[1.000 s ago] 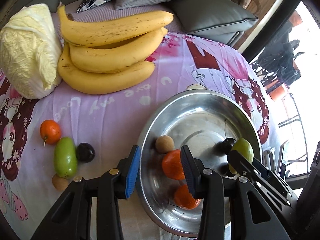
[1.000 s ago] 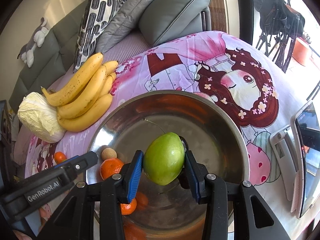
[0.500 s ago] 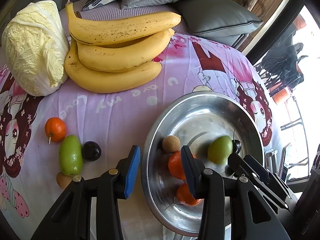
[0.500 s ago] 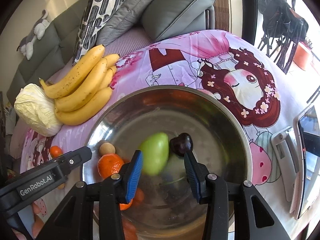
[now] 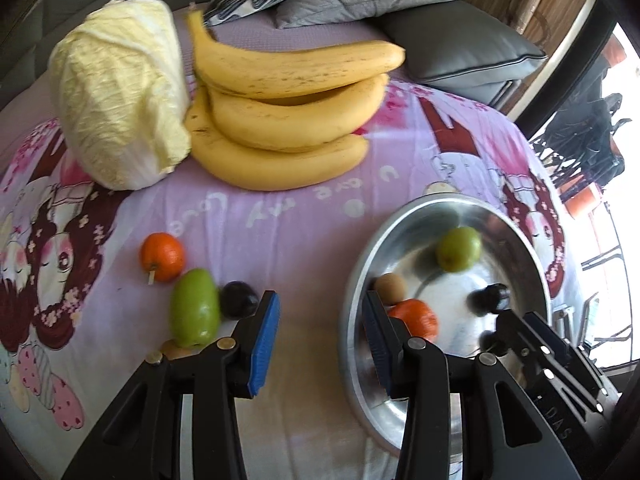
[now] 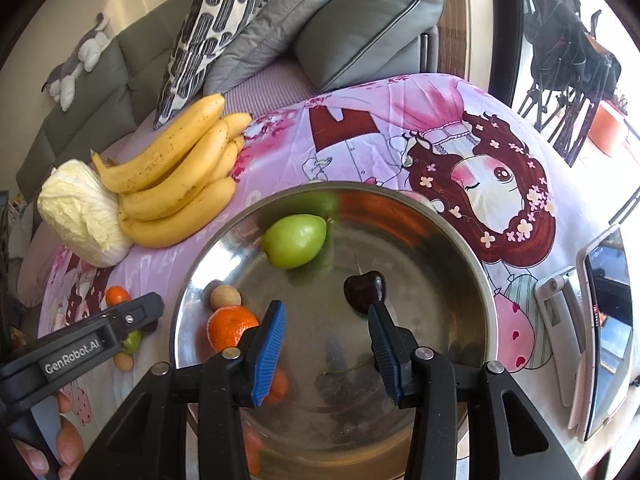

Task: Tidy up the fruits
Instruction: 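Withdraw both open tools from the bowl back toward the fruit cluster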

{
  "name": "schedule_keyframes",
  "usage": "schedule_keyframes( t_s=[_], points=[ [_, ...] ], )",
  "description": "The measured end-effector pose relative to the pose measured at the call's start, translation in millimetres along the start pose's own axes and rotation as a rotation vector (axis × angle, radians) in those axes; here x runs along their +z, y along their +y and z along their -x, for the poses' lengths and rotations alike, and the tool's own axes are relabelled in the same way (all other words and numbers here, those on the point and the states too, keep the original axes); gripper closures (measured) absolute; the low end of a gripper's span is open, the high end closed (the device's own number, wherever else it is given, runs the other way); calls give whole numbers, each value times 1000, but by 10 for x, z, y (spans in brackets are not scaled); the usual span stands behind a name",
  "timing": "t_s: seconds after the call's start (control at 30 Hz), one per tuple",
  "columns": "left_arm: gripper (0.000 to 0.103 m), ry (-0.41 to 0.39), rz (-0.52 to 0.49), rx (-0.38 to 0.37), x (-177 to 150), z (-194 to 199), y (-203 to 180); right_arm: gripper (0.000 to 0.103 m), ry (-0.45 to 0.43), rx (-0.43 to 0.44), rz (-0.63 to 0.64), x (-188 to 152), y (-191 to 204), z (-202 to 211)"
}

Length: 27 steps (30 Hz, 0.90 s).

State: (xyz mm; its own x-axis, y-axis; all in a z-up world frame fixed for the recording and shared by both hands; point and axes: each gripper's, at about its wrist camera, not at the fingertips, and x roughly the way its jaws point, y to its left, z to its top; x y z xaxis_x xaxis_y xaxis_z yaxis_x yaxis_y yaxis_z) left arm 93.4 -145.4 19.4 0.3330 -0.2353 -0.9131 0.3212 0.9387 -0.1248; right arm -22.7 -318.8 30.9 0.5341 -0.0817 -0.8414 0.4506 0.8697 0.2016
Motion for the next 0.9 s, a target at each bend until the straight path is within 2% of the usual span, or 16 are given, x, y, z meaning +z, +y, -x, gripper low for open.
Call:
schedule_keyframes(
  t_s=[0.27, 0.57, 0.63, 0.67, 0.87, 0.9],
  points=[
    [59, 39, 14, 53, -120, -99, 222, 57, 14, 0, 28, -30, 67, -27],
    [57, 47, 28, 57, -148, -106, 302, 56, 27, -12, 39, -47, 96, -57],
    [48, 48, 29, 56, -147, -110, 297, 50, 30, -16, 42, -51, 104, -64],
    [46, 47, 29, 56, -149, -107, 297, 43, 31, -17, 45, -53, 108, -67],
    [43, 49, 37, 57, -129, -132, 298, 27, 30, -20, 53, -53, 121, -71],
    [34, 49, 40, 54, -131, -129, 303, 24, 29, -19, 56, -54, 126, -72]
  ],
)
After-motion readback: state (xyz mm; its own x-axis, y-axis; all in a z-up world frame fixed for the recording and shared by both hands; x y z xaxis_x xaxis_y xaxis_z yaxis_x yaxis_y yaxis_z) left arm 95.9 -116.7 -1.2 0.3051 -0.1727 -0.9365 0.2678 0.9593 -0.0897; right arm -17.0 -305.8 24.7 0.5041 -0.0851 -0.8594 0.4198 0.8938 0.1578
